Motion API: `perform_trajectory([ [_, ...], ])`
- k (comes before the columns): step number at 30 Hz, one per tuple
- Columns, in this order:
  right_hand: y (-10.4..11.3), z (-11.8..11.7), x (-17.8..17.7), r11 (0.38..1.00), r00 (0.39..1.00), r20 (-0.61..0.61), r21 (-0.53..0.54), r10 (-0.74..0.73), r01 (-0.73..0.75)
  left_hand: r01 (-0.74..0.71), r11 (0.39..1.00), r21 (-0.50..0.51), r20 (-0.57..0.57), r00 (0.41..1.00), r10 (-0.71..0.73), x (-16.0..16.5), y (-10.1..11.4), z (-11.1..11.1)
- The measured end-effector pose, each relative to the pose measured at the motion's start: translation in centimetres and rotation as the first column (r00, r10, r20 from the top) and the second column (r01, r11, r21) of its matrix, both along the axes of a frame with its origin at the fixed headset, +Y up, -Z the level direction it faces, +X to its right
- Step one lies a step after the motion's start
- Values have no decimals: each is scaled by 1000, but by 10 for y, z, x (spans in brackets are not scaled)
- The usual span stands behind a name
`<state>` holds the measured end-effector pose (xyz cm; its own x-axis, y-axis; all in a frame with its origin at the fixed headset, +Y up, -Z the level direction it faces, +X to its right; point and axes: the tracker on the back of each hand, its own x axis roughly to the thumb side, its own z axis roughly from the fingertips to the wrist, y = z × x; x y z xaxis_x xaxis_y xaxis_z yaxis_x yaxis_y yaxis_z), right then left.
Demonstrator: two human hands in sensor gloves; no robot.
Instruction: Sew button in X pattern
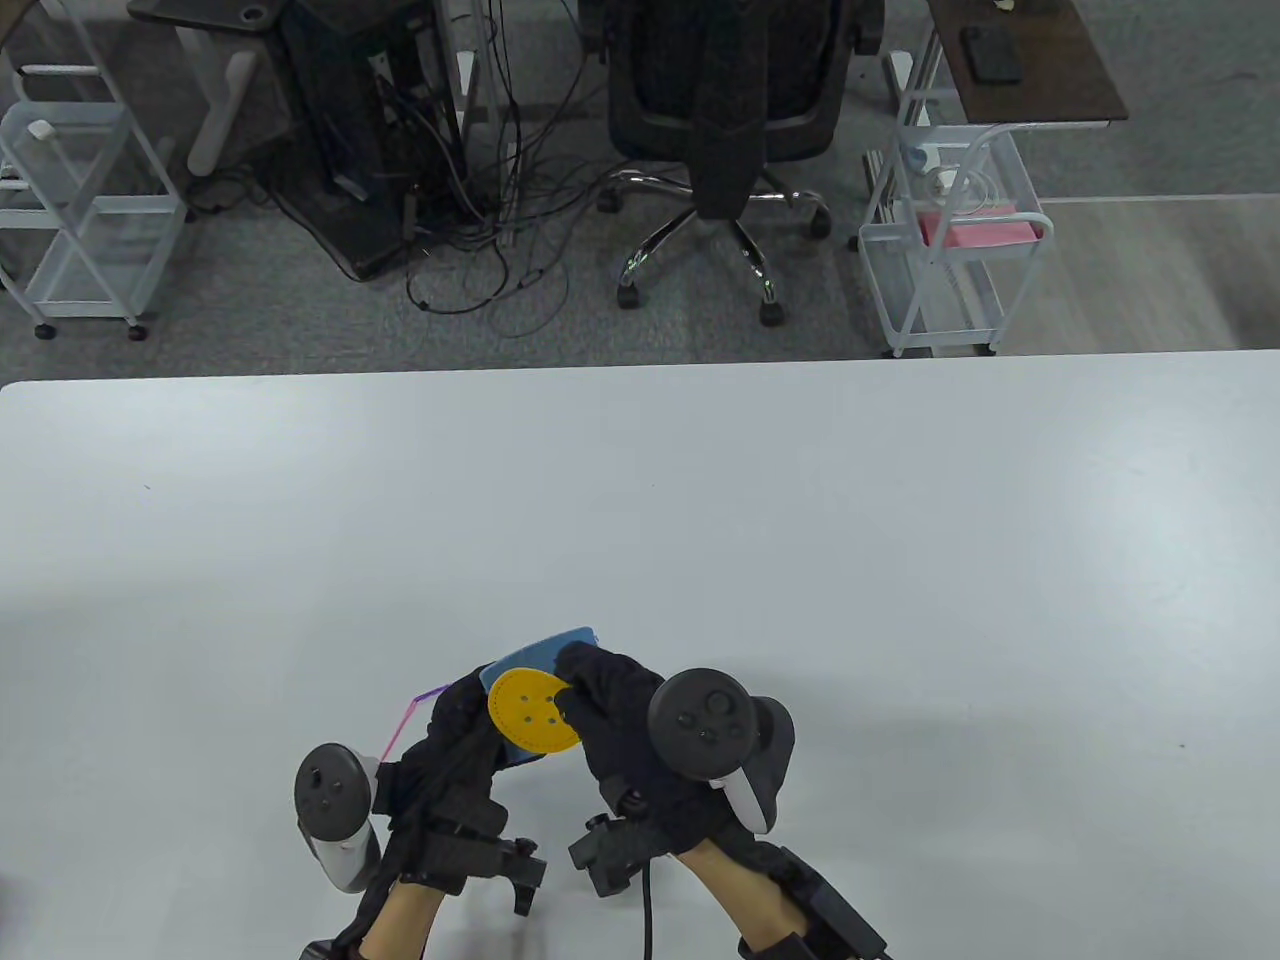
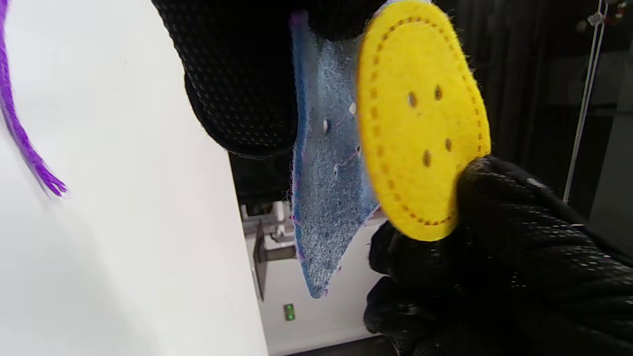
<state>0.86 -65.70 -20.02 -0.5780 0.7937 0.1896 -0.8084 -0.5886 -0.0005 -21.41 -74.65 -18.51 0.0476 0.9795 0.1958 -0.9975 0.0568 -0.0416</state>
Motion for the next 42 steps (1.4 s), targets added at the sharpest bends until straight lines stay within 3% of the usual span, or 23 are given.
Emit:
perform_trajectory([
  [17,-2,5,-3,977,971,120,24,208,-212,-3,1000,23,56,998,1,3,-1,0],
  [30,-4,7,-6,949,942,138,31,306,-313,18,1000,24,76,997,-19,5,-2,0],
  [42,-8,11,-12,890,873,223,43,435,-454,30,999,23,83,996,-32,6,-2,0],
])
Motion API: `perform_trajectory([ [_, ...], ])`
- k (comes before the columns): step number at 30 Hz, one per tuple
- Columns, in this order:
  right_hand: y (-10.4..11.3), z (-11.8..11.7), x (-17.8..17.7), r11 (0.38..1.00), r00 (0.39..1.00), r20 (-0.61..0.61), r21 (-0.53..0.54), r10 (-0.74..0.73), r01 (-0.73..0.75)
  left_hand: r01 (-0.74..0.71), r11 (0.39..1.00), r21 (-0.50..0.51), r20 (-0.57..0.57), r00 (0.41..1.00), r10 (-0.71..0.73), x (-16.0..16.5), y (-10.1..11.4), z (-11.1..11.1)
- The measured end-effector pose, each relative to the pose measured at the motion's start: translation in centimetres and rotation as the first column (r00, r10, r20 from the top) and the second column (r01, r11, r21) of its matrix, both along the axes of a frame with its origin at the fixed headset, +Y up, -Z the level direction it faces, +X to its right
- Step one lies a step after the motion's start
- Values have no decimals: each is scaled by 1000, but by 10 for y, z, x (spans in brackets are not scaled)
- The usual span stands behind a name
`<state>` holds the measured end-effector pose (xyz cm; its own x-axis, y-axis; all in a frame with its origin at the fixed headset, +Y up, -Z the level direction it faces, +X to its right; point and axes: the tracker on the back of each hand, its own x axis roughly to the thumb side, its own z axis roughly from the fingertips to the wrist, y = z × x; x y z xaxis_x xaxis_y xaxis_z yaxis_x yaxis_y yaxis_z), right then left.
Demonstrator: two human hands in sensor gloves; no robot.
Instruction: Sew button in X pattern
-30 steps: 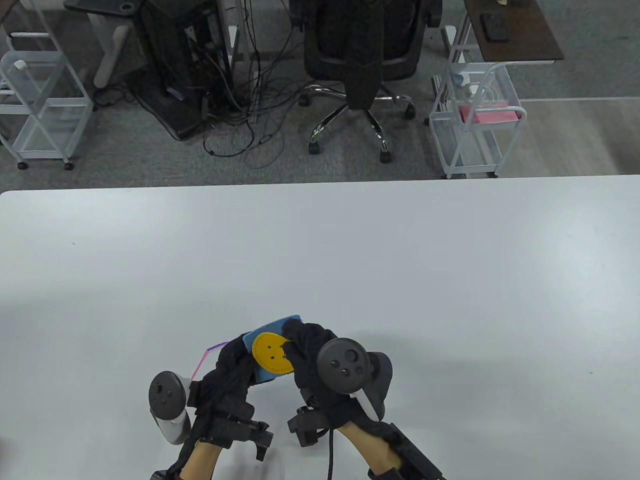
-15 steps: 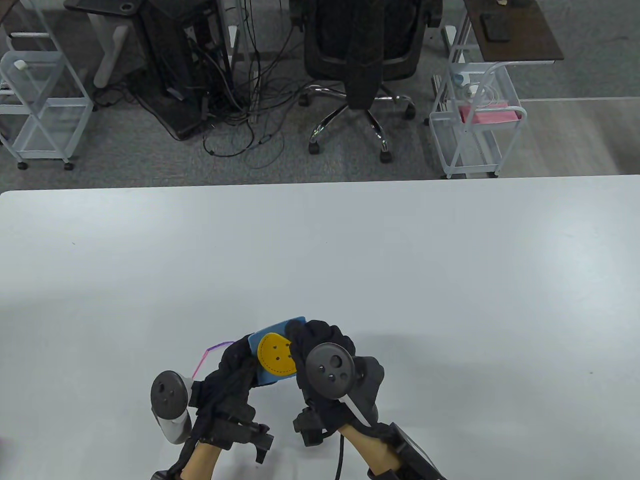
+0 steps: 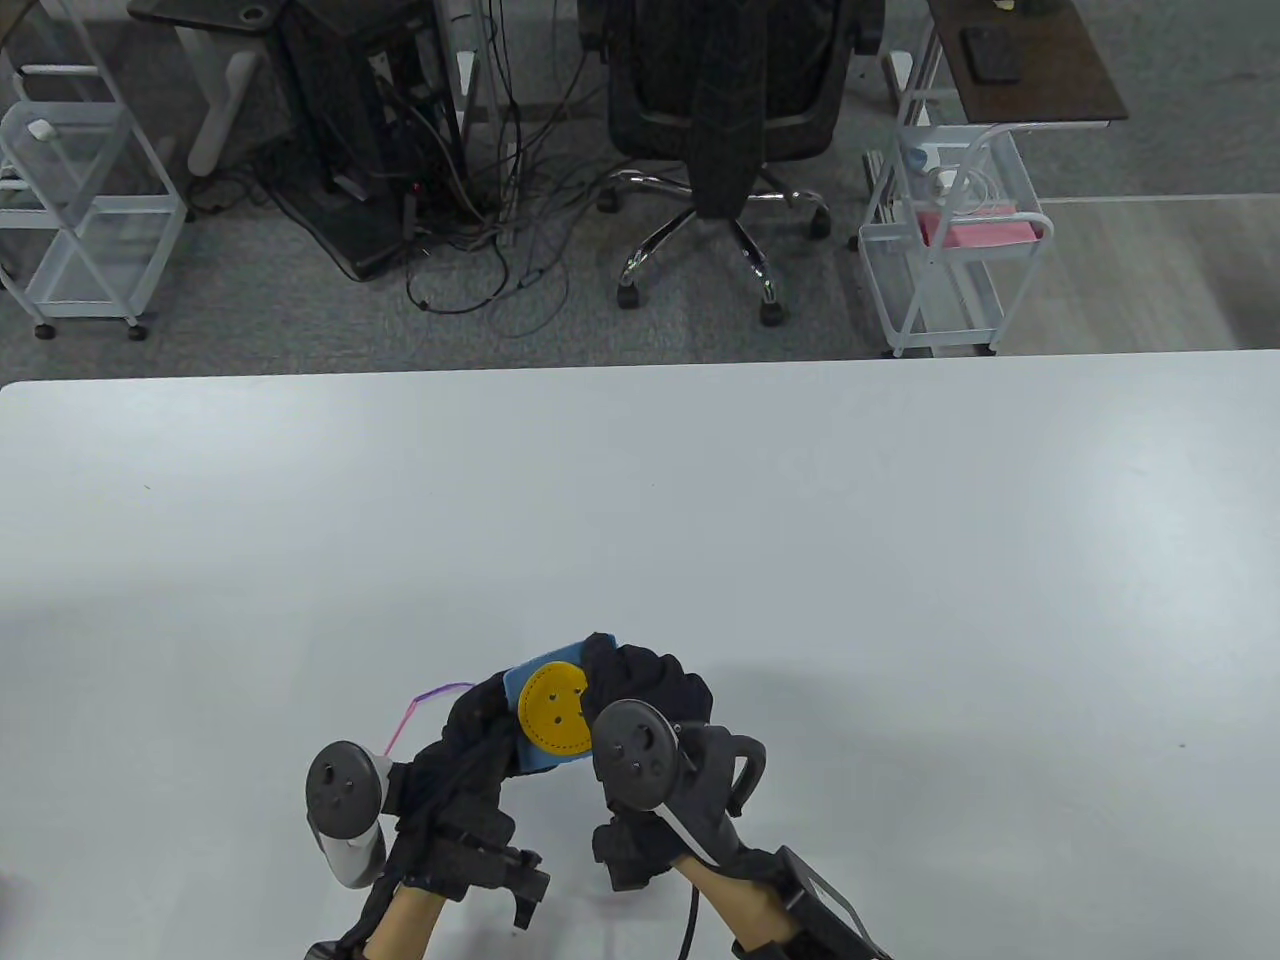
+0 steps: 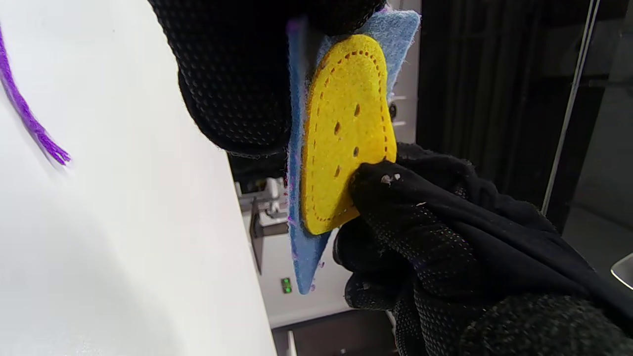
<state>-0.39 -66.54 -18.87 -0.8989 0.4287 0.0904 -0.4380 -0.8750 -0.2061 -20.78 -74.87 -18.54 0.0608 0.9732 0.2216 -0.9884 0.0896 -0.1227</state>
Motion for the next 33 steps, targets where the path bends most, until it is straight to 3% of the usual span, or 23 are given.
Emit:
perform_trajectory([
  [12,-5,-3,6,999,999,40,-31,-14,15,6,1000,10,6,1000,-6,3,0,1],
  [18,-15,-12,21,981,987,38,-107,-157,160,2,1000,14,1,1000,-2,3,0,1],
  [21,-23,-21,32,935,954,16,-191,-301,298,8,1000,18,0,1000,-8,3,-1,1],
  [24,-37,-33,45,810,851,-5,-309,-525,498,8,1000,22,0,1000,-8,4,-1,2],
  [26,-42,-36,50,746,797,25,-334,-604,576,17,999,28,6,1000,-17,5,-1,2],
  [30,-44,-39,56,733,789,16,-358,-615,579,-5,999,39,24,1000,5,6,-1,3],
  [33,-45,-41,59,693,747,-6,-380,-664,613,-26,999,23,-3,1000,26,1,-1,3],
])
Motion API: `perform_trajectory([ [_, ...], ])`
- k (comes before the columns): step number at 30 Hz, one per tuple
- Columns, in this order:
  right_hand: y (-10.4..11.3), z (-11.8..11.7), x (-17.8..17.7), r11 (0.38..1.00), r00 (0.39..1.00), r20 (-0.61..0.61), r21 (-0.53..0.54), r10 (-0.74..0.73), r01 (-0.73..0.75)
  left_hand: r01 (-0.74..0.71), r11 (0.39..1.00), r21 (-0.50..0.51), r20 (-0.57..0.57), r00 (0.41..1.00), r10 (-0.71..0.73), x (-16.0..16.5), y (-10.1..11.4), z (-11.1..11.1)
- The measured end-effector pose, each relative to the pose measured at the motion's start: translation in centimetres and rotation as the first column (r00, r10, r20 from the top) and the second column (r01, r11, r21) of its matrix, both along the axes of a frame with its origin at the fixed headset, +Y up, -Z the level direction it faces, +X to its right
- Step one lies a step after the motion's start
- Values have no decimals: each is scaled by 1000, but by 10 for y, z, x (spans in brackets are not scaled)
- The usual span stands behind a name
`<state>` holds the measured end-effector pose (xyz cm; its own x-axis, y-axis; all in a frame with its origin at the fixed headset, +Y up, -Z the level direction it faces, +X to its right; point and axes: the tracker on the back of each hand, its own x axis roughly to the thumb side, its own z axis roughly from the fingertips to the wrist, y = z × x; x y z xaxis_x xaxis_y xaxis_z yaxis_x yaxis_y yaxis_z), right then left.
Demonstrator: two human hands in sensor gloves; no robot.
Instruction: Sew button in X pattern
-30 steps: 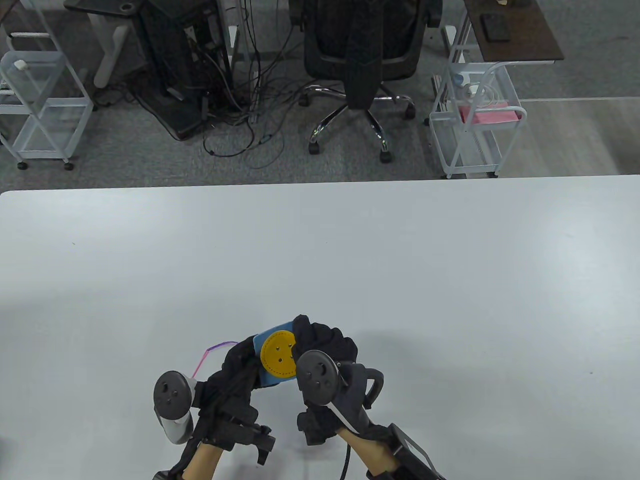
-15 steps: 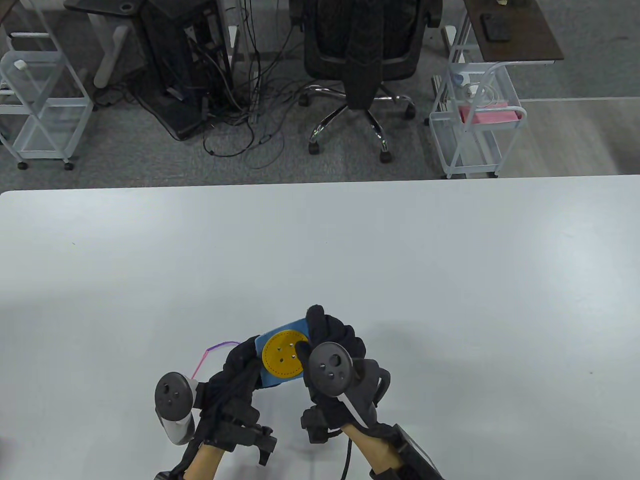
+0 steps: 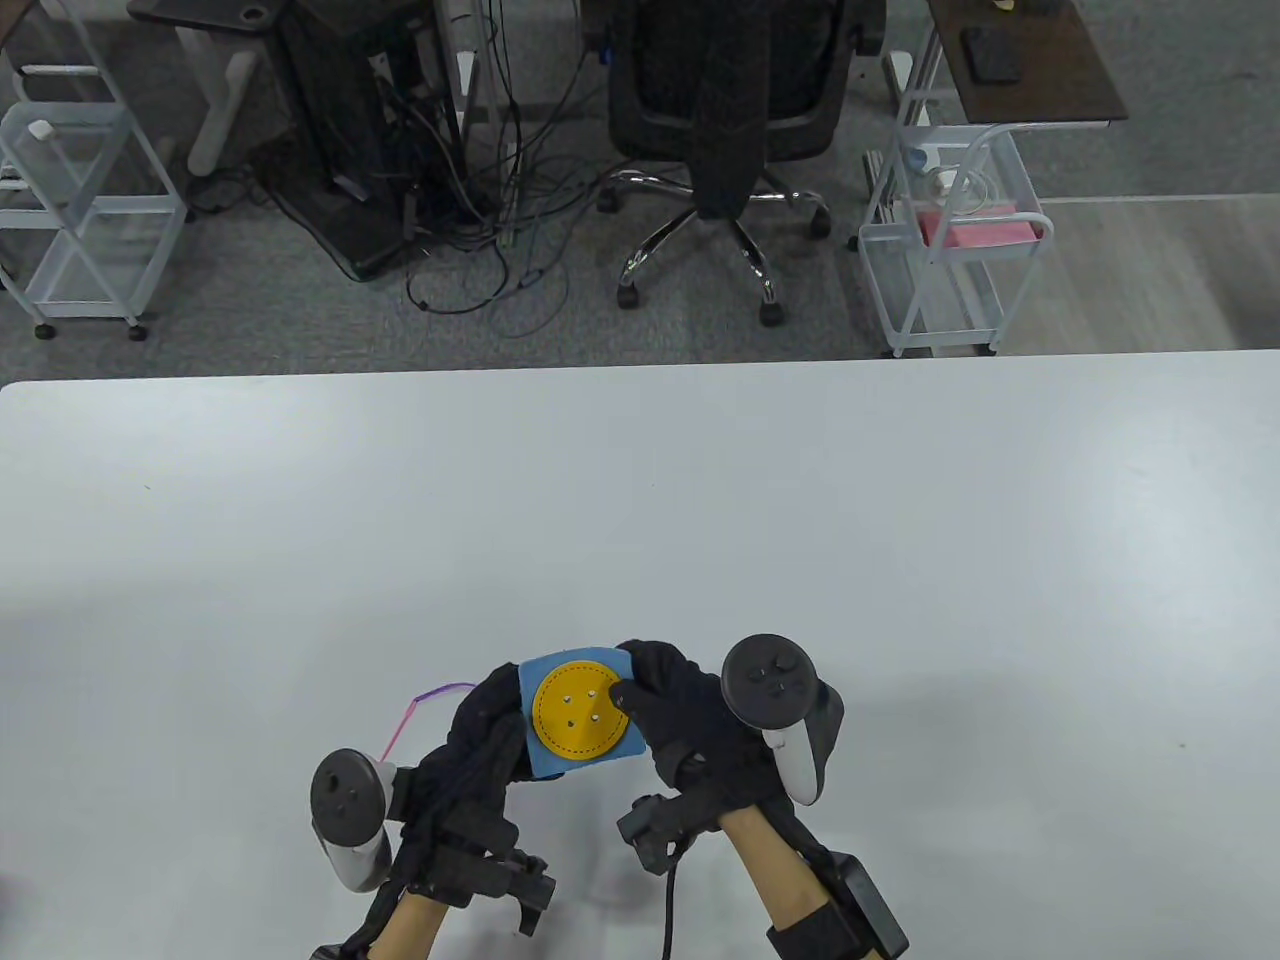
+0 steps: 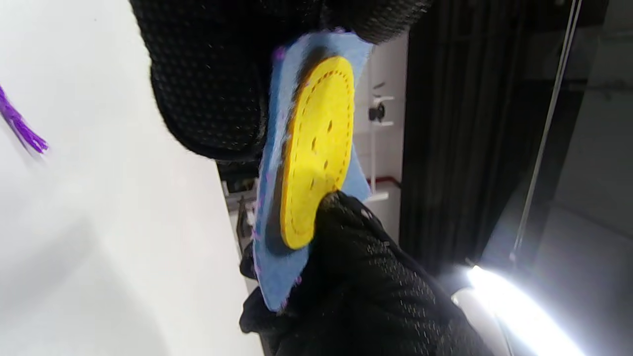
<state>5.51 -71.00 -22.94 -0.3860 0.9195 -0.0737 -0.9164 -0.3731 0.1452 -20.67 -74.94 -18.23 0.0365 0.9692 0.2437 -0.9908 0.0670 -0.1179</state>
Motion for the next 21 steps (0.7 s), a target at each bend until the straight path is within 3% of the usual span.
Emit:
perform_trajectory([
  [6,-2,-2,4,994,994,-37,-41,-102,100,142,989,-37,63,988,-140,-4,2,-2],
  [10,-2,-1,3,993,992,-49,-46,-113,110,155,988,-25,65,986,-153,0,1,-2],
  [21,-6,5,-2,990,991,-38,-51,-131,129,154,988,10,-49,987,-154,-2,4,1],
])
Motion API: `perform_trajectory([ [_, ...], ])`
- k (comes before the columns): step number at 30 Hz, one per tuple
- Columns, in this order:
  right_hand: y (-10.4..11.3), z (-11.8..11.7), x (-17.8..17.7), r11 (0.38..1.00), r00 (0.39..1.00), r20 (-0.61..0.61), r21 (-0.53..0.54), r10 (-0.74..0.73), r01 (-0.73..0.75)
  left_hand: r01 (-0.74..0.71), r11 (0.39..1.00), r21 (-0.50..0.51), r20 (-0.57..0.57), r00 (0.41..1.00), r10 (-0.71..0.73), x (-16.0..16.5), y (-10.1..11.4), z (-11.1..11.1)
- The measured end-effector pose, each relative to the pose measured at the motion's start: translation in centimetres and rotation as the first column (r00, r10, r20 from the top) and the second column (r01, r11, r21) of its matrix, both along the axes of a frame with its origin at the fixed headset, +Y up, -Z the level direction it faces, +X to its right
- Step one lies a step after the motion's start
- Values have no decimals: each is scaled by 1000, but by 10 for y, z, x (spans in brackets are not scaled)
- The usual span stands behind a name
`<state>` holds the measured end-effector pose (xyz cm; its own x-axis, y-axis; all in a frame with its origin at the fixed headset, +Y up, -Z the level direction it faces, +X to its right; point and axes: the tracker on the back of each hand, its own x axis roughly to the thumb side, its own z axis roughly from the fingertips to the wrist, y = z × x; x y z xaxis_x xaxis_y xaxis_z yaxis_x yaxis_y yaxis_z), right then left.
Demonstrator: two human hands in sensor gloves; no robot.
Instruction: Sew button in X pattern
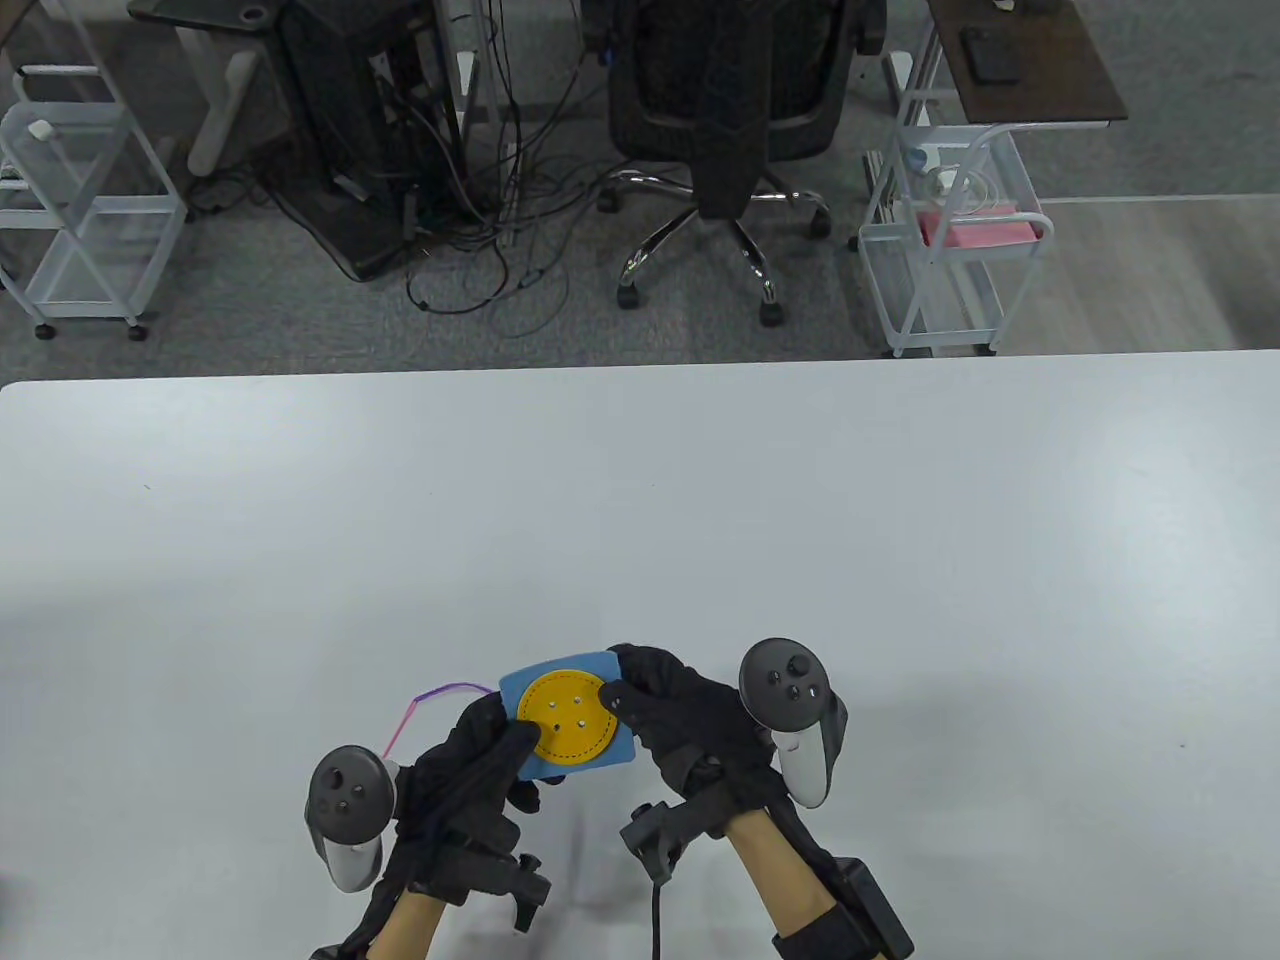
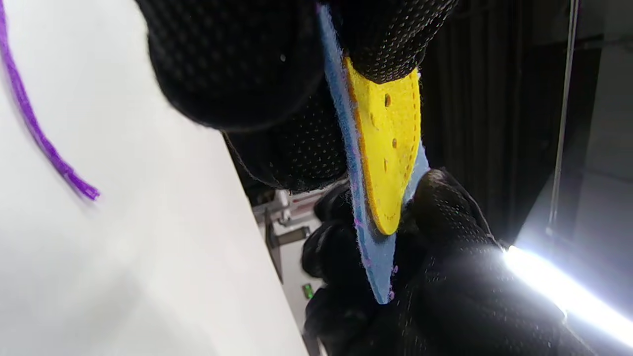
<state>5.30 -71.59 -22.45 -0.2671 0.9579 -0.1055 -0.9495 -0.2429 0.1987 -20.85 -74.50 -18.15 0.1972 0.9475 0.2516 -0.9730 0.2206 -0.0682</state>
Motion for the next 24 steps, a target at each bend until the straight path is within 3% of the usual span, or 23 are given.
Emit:
perform_trajectory([
  [4,-4,1,-5,999,997,-61,-30,38,-40,-4,1000,7,-8,1000,4,-1,1,0],
  [17,-6,1,-4,999,999,-22,-35,-40,39,57,998,17,25,998,-58,-4,4,-1],
  [22,-3,-3,10,993,995,12,-72,-97,98,168,983,80,-117,980,-158,-37,23,1],
  [24,-1,-5,18,988,992,28,-82,-126,128,288,953,95,-204,943,-265,-53,34,5],
])
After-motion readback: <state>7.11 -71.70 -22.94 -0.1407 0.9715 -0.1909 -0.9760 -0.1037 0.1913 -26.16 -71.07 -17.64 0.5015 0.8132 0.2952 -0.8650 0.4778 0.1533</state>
